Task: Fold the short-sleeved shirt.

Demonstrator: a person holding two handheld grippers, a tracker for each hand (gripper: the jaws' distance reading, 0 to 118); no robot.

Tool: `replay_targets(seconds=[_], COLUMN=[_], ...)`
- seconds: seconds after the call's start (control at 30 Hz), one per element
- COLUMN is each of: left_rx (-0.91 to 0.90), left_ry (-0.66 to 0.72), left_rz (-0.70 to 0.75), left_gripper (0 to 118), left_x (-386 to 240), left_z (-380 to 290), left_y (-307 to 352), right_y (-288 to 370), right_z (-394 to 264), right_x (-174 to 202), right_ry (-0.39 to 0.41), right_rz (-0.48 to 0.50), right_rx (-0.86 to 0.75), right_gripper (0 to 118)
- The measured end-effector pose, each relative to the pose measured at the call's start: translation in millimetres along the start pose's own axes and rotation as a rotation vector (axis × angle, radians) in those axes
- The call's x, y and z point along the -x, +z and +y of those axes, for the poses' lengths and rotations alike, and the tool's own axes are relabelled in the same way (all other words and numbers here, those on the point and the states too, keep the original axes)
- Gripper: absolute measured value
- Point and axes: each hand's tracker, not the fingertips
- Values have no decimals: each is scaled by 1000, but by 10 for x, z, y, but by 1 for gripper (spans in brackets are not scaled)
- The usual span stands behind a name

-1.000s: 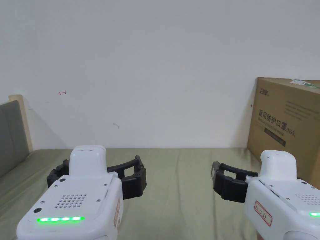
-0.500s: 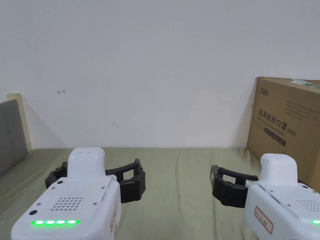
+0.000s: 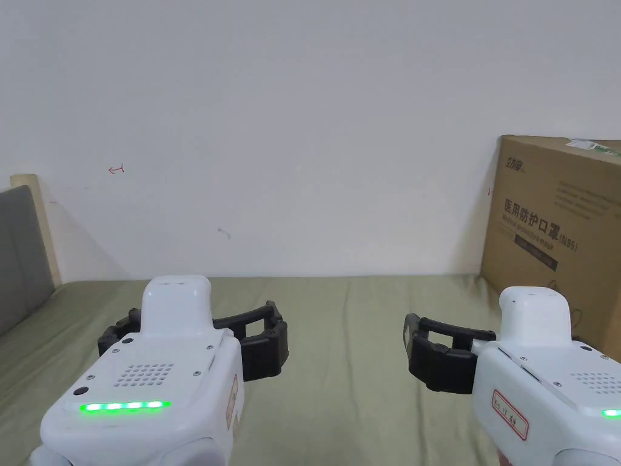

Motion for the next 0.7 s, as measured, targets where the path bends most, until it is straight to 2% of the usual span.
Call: replay_targets(seconds=[0.17,0.7], left_rx=[22,11], left_ry=[-8,4], left_rz=[24,-61], left_gripper=[114,115], left_x=[-13,-9], left_z=[-13,24], left_y=[-13,23], right_y=[-18,-5], right_z=[-25,-2], right_x=[-22,-27], right_ry=[-1,-11], right_rz=[0,-3], right_rx=[10,14], right_gripper=[118,118])
